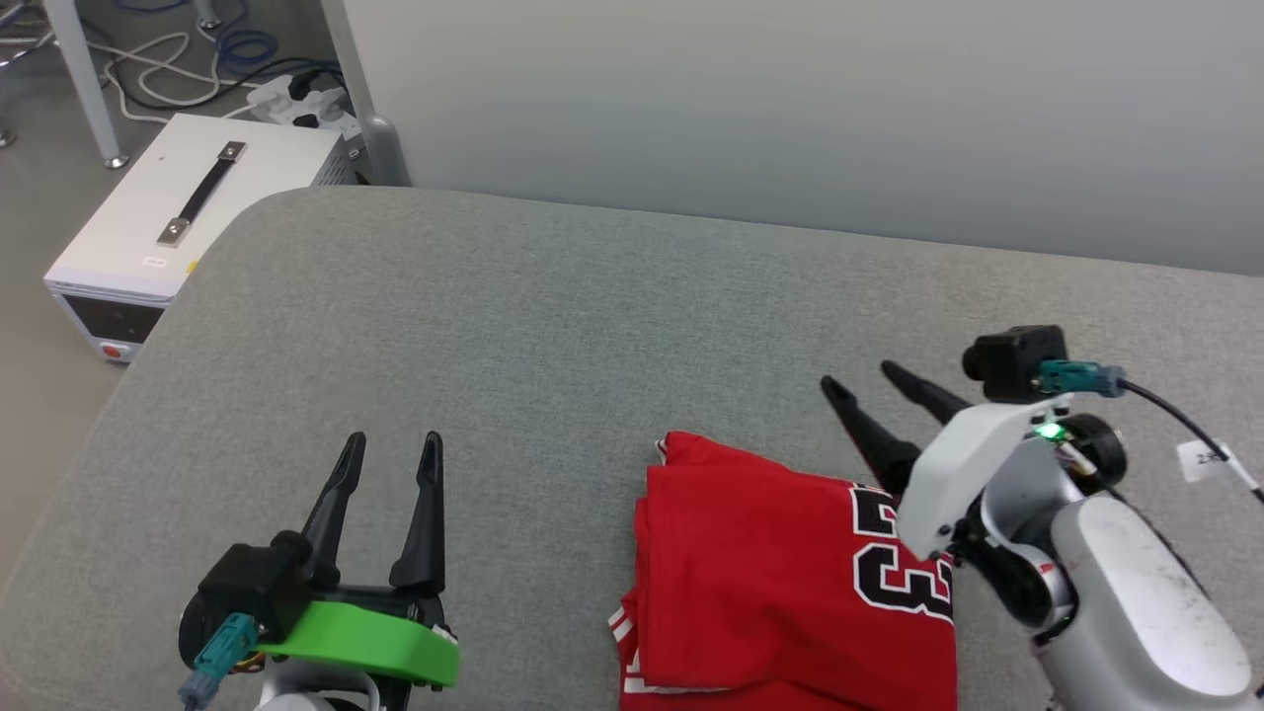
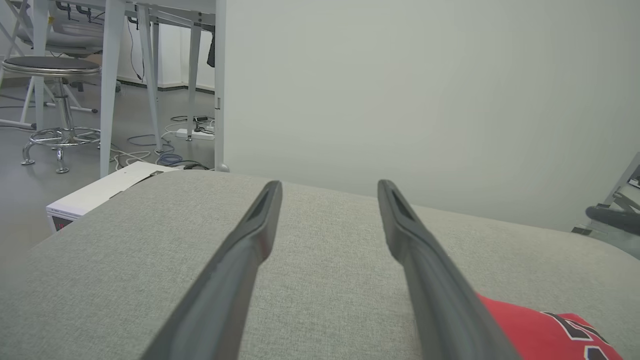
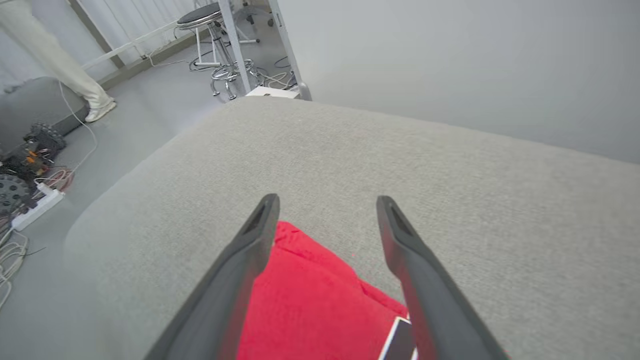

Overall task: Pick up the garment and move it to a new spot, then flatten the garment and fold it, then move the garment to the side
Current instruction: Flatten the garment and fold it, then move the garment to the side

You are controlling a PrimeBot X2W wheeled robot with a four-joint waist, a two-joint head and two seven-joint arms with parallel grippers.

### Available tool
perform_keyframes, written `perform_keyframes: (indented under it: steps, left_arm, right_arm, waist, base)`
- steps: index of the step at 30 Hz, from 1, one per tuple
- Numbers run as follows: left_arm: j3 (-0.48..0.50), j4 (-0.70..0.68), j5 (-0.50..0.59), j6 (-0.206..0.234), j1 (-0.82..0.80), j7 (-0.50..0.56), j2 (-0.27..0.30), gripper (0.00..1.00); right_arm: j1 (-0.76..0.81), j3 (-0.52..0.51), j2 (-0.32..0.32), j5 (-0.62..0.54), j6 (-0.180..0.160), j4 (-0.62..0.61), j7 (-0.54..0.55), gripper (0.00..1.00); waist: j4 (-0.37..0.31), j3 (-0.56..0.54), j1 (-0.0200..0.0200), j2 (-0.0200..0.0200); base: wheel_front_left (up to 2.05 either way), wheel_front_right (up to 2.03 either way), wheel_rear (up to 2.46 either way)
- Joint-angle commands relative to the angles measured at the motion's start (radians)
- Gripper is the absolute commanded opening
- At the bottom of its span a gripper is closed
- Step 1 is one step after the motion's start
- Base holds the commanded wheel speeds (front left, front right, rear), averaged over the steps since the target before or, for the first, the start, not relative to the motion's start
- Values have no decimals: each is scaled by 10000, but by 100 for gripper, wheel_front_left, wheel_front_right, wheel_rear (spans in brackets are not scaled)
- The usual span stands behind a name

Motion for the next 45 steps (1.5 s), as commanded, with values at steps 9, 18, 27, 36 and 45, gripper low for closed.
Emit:
perform_keyframes:
  steps: [9,18,27,36,45]
  left_arm:
    - [-257,-126,-286,-29,-70,-57,-51,100]
    - [-423,-14,-588,-29,-117,-57,-18,100]
    - [-847,200,-234,-29,-25,-57,111,100]
    - [-906,321,-147,-29,12,-57,64,100]
    - [-912,330,-162,-29,-12,-57,60,100]
  right_arm:
    - [860,-1310,-1278,-1741,-7,-1192,-2067,100]
    - [3025,-3008,-495,-2430,-7,-2203,-4074,100]
    - [4073,-3665,676,-3043,-7,-2290,-4907,100]
    - [4213,-3714,1001,-3203,-7,-1972,-5056,100]
    - [4164,-3706,997,-3020,-7,-1801,-4748,100]
  waist:
    - [-799,276,0,0]
    - [-1101,433,0,0]
    - [-1117,439,0,0]
    - [-1055,363,0,0]
    - [-980,343,0,0]
  base:
    - [0,0,0]
    - [0,0,0]
    - [0,0,0]
    - [0,0,0]
    - [0,0,0]
